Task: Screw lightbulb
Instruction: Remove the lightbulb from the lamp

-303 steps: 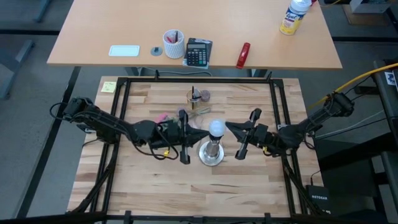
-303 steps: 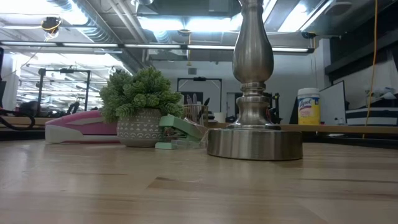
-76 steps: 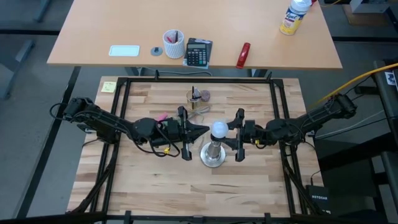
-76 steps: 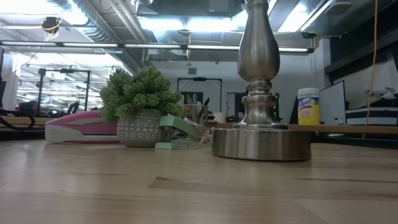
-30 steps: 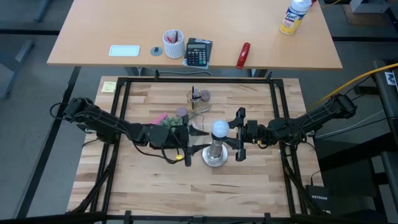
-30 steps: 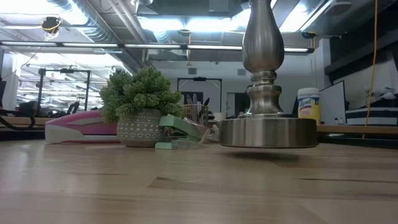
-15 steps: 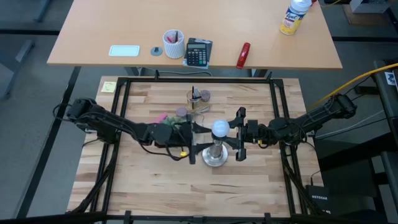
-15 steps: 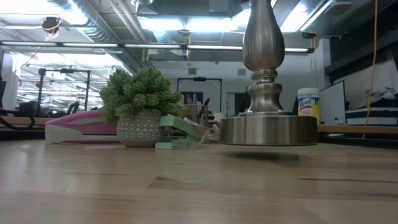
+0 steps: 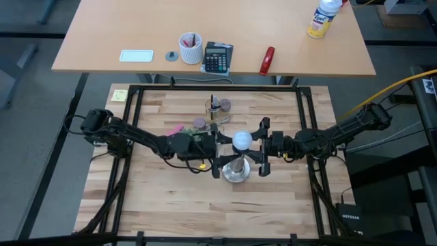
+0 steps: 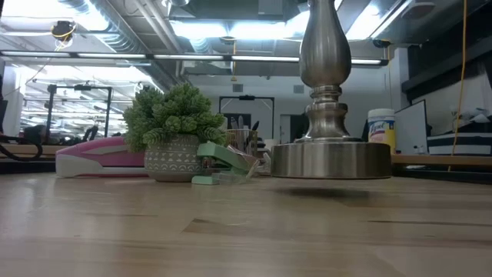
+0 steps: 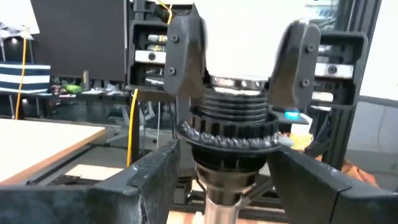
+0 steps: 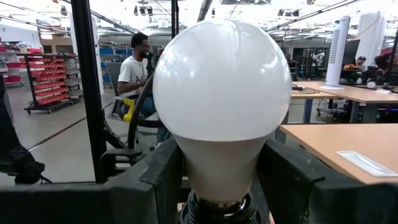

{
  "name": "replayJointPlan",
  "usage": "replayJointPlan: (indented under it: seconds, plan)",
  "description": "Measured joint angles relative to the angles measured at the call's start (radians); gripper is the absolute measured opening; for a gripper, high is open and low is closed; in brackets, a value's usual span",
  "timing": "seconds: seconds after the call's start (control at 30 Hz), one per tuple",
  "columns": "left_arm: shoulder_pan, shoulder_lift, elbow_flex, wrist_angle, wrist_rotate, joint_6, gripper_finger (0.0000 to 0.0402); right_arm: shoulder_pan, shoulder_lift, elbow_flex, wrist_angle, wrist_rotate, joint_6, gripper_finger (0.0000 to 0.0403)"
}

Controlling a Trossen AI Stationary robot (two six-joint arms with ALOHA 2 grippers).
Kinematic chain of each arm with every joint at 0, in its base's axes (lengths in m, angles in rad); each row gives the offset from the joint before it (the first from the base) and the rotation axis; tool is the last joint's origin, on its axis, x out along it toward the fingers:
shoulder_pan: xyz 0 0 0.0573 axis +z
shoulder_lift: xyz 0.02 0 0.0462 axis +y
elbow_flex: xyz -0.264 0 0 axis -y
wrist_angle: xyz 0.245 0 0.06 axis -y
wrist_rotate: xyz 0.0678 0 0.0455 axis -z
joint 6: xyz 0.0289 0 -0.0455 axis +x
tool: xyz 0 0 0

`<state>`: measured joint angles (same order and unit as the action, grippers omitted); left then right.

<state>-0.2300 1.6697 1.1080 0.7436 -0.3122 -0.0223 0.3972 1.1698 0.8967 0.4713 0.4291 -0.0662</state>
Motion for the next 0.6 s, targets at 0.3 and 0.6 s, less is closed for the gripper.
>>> replayJointPlan:
  seconds: [0.3,0.6]
  plan:
    - [0.016,0.002,0.0,0.034,0.027,0.003,0.0232,0.0,0.0,0.0,0.003,-0.001,0.0,0.0186]
    - [0.017,0.003,0.0,0.05,0.095,0.085,0.0189,0.0,0.0,0.001,0.006,-0.066,0.0,0.0186]
